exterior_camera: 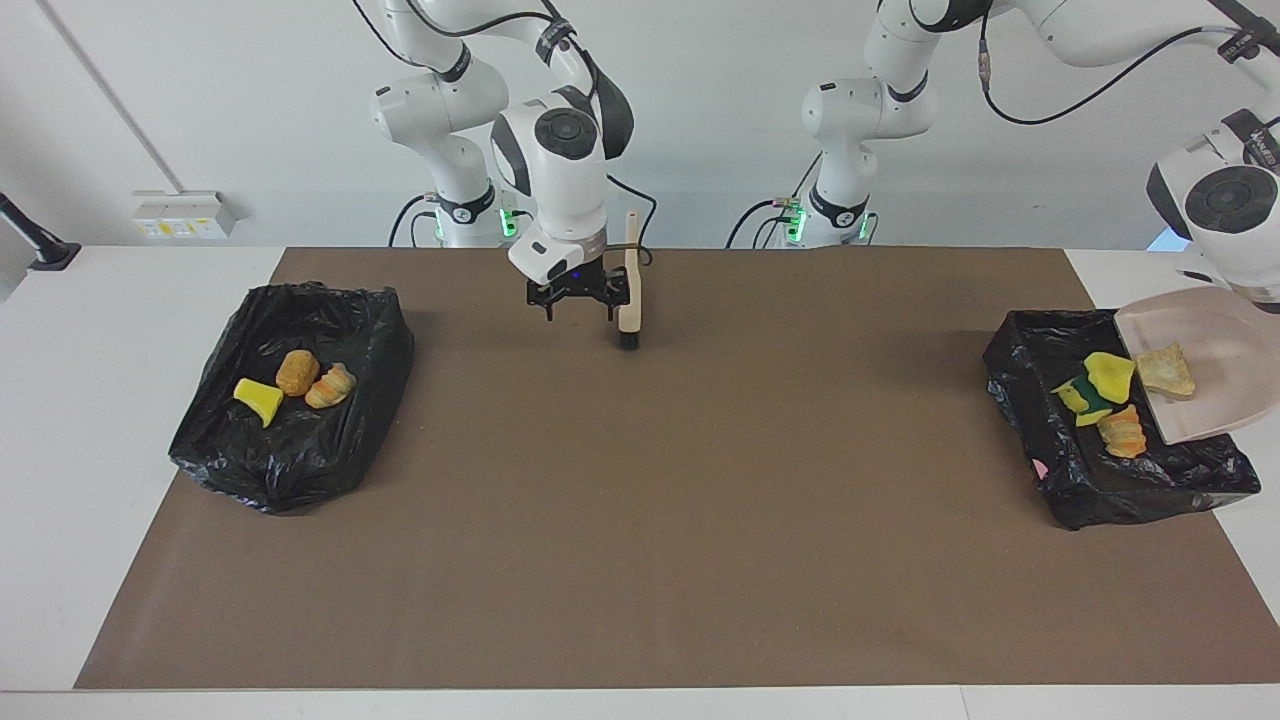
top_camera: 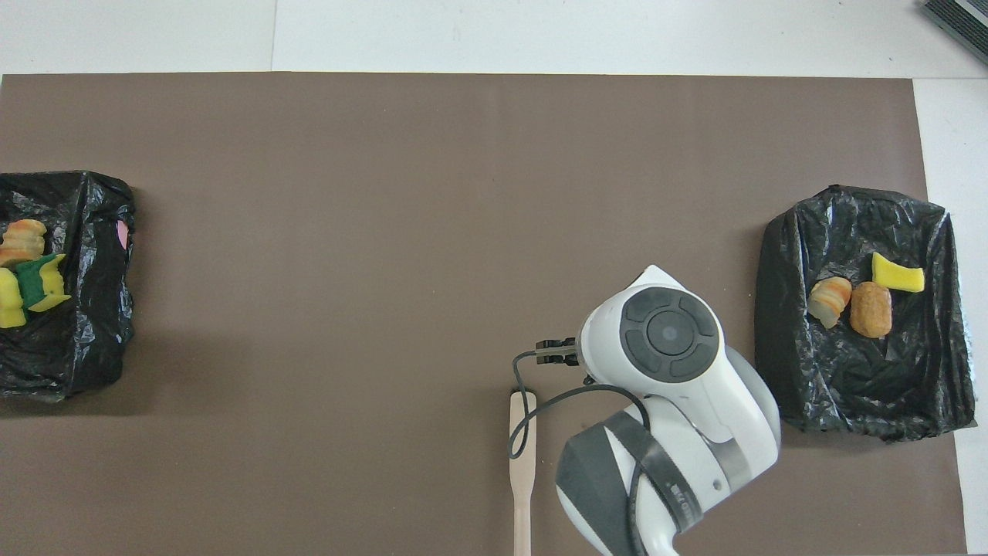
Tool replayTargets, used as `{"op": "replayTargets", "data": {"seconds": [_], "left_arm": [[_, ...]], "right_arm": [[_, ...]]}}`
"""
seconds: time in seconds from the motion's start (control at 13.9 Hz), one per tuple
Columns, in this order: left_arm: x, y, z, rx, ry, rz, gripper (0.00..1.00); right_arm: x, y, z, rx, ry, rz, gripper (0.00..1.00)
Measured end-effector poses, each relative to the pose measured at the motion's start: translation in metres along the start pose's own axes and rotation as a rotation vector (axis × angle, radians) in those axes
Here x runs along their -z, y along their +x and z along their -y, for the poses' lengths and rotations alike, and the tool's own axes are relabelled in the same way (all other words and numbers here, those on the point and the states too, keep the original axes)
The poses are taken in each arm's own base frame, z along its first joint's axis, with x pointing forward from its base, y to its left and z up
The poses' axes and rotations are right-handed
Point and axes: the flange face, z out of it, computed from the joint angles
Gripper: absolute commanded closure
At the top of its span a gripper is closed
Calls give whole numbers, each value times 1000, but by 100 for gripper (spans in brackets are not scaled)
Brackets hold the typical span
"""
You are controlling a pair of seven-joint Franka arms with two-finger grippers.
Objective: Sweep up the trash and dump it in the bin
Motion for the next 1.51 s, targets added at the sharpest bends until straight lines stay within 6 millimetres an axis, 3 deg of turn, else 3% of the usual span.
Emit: {"op": "replayTargets", "data": {"seconds": [0.5,0.93,1.22,1.51], "left_arm": [[19,-11,-4,29,-37,103,100],[56,-26,-7,67,-15,109,100],[74,-5,2,136,-12,19,100],[93,21,11,171,-20,-129,100]], "right_arm": [[60,54,-68,3,-30,-93,0],[139,65,-115,-28,-47,-75,0],[174,62,-142,-43,-52,-45,0],[196,59,-158,-75,-37,-30,0]]}}
